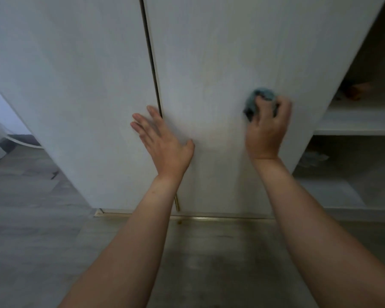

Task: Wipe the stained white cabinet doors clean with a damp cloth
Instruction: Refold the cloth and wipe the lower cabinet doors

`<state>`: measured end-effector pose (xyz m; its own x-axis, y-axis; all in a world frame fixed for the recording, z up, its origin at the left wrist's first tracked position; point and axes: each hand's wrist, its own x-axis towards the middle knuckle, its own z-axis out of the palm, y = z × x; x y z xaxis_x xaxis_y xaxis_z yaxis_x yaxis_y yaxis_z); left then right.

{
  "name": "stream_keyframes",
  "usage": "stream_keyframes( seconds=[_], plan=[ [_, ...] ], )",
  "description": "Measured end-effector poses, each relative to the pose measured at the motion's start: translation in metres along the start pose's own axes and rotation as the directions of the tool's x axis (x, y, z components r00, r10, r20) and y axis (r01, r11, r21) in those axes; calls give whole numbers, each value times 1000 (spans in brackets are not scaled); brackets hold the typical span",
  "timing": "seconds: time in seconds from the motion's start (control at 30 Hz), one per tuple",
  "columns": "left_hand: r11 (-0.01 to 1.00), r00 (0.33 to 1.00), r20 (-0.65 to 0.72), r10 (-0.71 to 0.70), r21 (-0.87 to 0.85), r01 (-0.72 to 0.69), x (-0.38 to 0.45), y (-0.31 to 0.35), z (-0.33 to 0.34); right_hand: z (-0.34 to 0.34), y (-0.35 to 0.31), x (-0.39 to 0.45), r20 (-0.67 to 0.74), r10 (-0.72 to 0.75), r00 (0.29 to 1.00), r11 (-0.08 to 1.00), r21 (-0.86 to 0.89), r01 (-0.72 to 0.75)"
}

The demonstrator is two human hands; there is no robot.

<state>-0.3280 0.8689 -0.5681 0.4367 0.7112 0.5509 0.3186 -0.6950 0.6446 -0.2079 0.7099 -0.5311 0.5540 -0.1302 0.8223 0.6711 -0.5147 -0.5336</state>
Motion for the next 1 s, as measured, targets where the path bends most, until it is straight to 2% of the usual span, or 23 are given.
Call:
stream_keyframes(
  seconds=[0.07, 0.1, 0.13, 0.17, 0.23, 0.3, 0.33, 0.37, 0.4, 0.43, 0.47, 0.53, 0.6, 0.67, 0.73, 0.77, 0.8, 0.83, 0.87, 0.9, 0.93, 1.0],
  plan=[
    [999, 1000, -2, -13, -43, 13, 1, 3, 0, -15, 33, 15, -249, 214, 945, 977, 74, -202],
    [998, 1000, -3, -15, -56, 15, 1, 4, -1, -17, 36, 18, -300, 321, 898, 947, 115, -300],
    [998, 1000, -1, -13, -64, 13, 1, 4, -1, -13, 34, 17, -292, 429, 855, 903, 170, -394],
    [998, 1000, 2, -8, -65, 8, 2, 3, -2, -8, 23, 12, -279, 463, 841, 885, 200, -421],
    [999, 1000, 6, 9, -54, -9, 2, 1, -2, 5, -10, -8, -198, 387, 901, 917, 184, -354],
    [999, 1000, 9, 28, -25, -28, 1, -3, -1, 13, -44, -33, 95, 190, 977, 968, 151, -203],
    [999, 999, 9, 31, -10, -31, 0, -5, -1, 18, -49, -43, 202, 11, 979, 991, 127, -38],
    [1000, 1000, 4, 31, 2, -31, -1, -6, 0, 20, -48, -48, 277, -140, 951, 989, 93, 119],
    [1000, 1000, 0, 28, 10, -28, -2, -6, 0, 19, -42, -45, 285, -233, 930, 972, 94, 215],
    [1000, 1000, -5, 23, 11, -22, -3, -5, 0, 17, -34, -38, 243, -241, 940, 969, 116, 218],
    [1000, 1000, -8, 13, -1, -13, -2, -4, 0, 16, -29, -28, 172, -177, 969, 976, 157, 150],
    [999, 1000, 0, -3, -35, 3, -2, -1, -1, 10, -32, 3, -44, -224, 974, 967, 113, 228],
    [999, 1000, 19, 2, -47, -1, -2, 0, -4, 11, -55, 38, -185, -289, 939, 949, 73, 307],
    [998, 999, -2, 41, -43, -41, -5, -4, -7, 24, -83, 59, -244, -325, 914, 938, 41, 344],
    [996, 994, -80, 73, -48, -77, -8, -9, -13, 42, -93, 47, -239, -318, 917, 936, 71, 343],
    [992, 985, -136, 105, -60, -114, -10, -14, -15, 49, -91, 24, -192, -308, 932, 937, 107, 332],
    [983, 971, -188, 148, -84, -166, -13, -17, -14, 52, -81, -7, -87, -319, 944, 937, 123, 327],
    [972, 962, -206, 180, -115, -206, -19, -22, -12, 56, -68, -42, 54, -338, 940, 936, 123, 330],
    [964, 968, -161, 195, -151, -219, -26, -25, -9, 55, -56, -73, 223, -327, 918, 944, 120, 307],
    [964, 982, -67, 177, -191, -186, -34, -29, -6, 54, -43, -101, 353, -317, 880, 948, 128, 290],
    [965, 993, 42, 109, -242, -96, -41, -32, -2, 53, -34, -120, 426, -327, 844, 945, 136, 297],
    [905, 981, 180, -76, -400, 143, -49, -33, 3, 53, -28, -132, 462, -394, 794, 919, 174, 355]
  ],
)
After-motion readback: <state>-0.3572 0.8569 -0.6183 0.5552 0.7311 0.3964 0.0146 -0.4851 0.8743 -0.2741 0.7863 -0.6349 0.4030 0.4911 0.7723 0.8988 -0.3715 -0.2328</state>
